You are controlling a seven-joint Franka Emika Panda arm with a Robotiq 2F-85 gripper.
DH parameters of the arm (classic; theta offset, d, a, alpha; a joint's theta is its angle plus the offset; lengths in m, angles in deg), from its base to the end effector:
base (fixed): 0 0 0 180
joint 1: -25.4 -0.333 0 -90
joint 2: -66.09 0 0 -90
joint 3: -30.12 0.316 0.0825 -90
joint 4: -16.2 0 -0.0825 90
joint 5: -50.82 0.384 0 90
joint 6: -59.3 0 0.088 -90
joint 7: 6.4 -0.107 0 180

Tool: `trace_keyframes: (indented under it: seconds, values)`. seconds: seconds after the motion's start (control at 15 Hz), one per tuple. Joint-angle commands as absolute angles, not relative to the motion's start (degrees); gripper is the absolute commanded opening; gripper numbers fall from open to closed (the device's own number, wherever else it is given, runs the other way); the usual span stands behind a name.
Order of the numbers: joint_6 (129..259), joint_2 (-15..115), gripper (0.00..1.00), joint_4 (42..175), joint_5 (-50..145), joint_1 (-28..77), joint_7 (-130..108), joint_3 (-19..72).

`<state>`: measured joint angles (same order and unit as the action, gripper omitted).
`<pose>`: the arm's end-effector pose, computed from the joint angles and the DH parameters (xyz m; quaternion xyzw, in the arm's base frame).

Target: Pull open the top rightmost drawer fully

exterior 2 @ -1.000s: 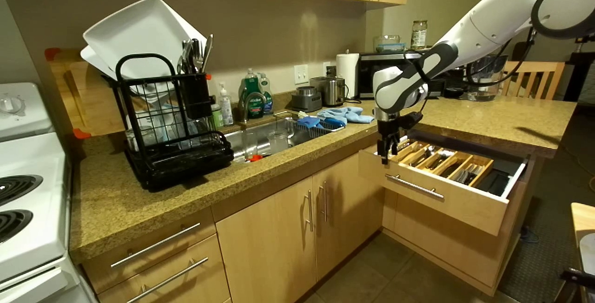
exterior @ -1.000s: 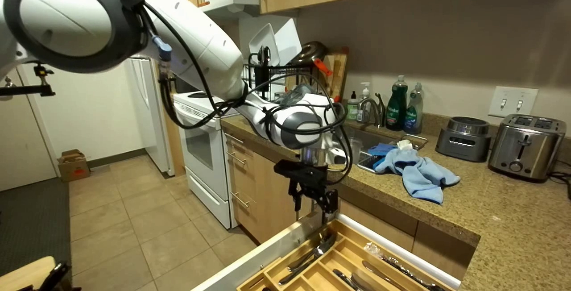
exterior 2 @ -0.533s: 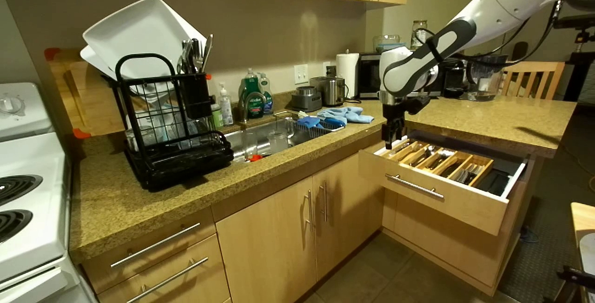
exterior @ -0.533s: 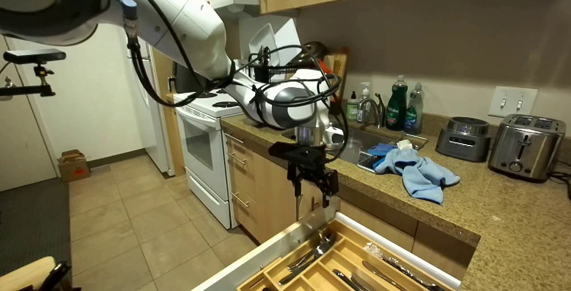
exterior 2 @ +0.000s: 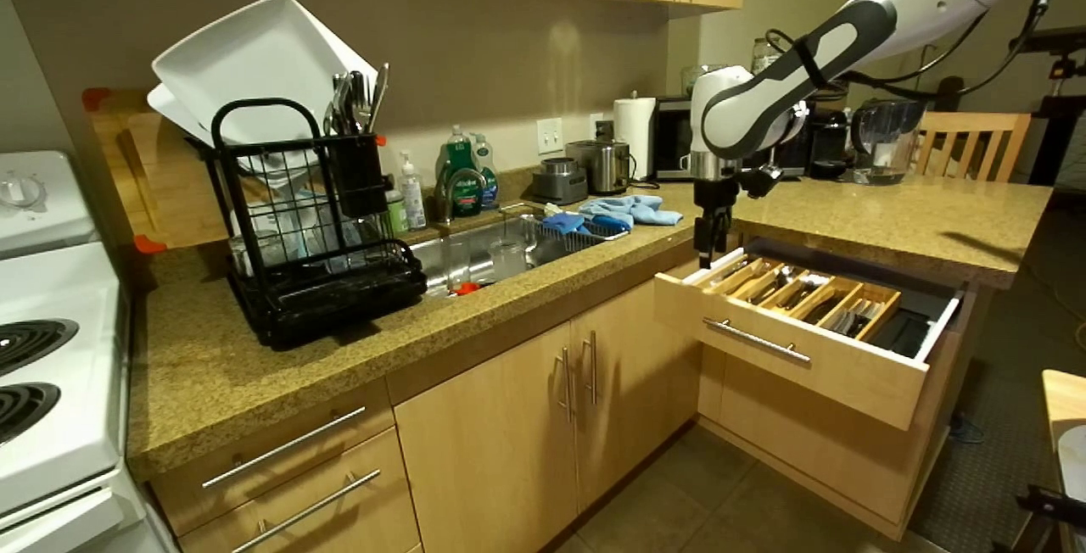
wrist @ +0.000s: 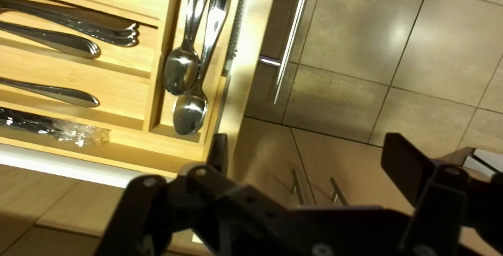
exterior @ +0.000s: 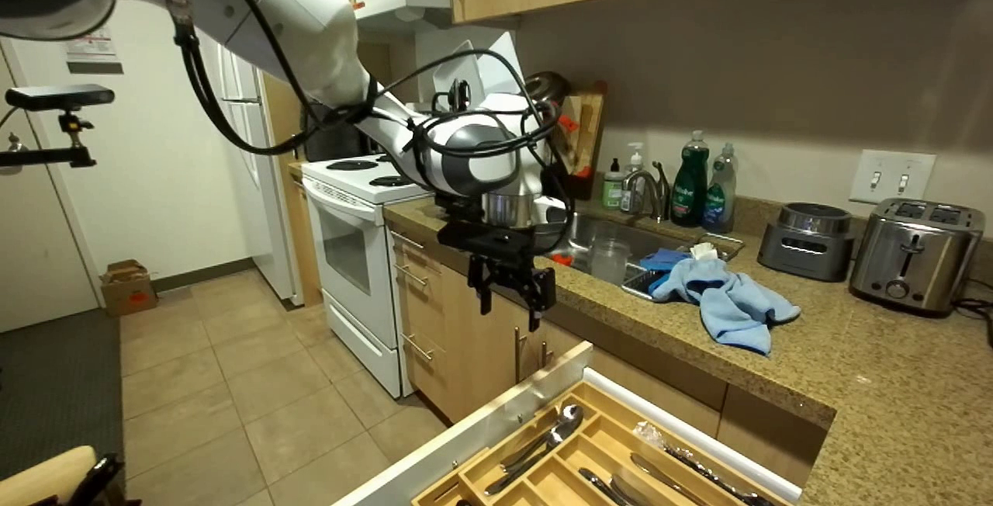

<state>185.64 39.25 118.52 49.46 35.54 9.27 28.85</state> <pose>0.6360 -0.1281 0.2881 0.9986 0.0455 -0.0273 0.0083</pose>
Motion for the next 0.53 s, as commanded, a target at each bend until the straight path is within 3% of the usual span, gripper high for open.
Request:
trace_keyframes:
  seconds: [0.0,0.47]
  values:
    - [184.84,42.17,1.0,121.87,52.07,36.56,16.79,30.92]
    - [182.92,38.9,1.0,119.35,51.03,35.56,15.73,29.9]
